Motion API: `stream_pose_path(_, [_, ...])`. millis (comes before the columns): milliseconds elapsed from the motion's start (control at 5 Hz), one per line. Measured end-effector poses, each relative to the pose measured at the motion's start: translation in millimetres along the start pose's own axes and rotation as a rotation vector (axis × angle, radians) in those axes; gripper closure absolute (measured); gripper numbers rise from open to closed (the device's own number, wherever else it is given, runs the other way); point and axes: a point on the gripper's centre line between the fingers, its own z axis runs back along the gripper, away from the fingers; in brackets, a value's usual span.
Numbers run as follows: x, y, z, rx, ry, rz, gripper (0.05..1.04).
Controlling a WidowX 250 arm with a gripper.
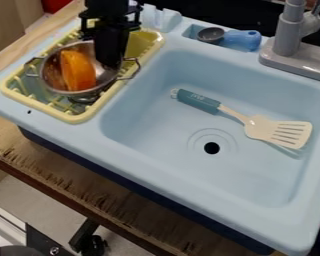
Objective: Pick up the stainer and placed it in the sink
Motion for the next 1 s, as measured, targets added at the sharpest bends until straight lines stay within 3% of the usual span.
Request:
stream_pose_path(400, [-5, 0, 3, 0.049, 0.047, 0.007, 1.007])
stream_pose_path(600, [-8, 1, 12, 0.052, 0.076, 0.014, 1.007])
stream_pose_path(800, [-19, -7, 29, 0.023, 0.108, 0.043, 1.008])
stream_pose_path(1000, [-24, -7, 34, 0.040, 0.127, 0.036, 1.015])
